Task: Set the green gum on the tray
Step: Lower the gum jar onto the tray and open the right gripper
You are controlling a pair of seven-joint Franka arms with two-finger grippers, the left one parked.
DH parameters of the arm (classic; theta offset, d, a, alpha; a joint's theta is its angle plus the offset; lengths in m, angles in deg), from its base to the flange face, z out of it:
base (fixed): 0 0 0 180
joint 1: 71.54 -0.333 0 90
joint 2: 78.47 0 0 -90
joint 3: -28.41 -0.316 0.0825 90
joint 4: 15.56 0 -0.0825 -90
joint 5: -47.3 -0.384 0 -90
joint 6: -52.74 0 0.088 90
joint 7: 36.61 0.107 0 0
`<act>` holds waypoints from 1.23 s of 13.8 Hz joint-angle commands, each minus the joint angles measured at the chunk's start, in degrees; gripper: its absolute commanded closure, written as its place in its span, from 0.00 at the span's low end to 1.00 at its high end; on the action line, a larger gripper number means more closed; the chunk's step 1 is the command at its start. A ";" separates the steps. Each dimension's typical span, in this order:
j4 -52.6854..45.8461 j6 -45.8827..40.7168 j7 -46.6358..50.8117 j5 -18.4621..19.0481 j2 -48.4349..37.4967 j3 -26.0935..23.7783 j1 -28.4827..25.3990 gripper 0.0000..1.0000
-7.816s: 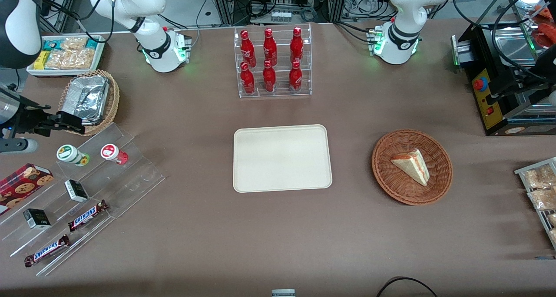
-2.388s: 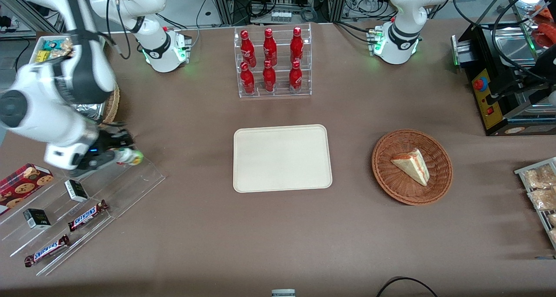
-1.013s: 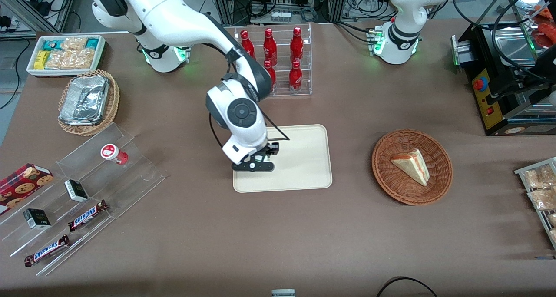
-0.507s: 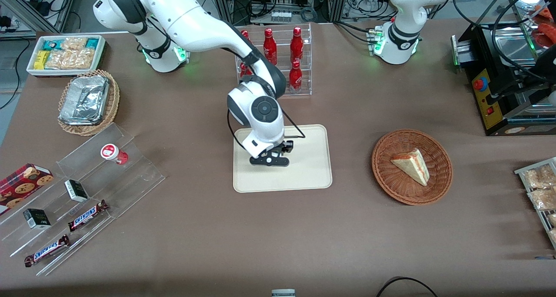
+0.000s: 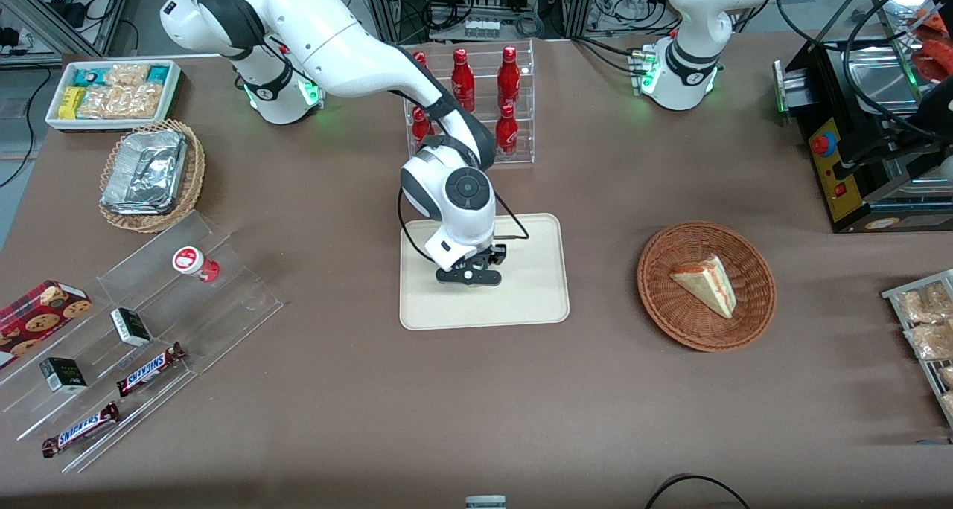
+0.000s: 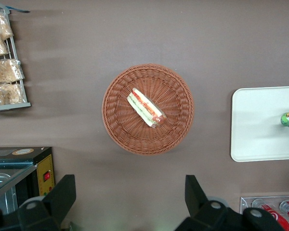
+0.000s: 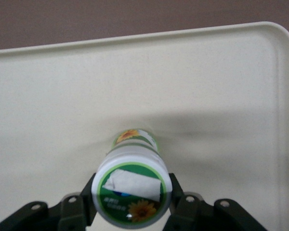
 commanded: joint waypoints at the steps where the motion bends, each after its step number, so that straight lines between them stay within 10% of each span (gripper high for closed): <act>1: -1.79 0.65 1.23 3.16 1.82 0.40 -0.44 0.00; 17: -1.35 -7.86 -4.04 4.06 -7.04 0.40 0.79 0.00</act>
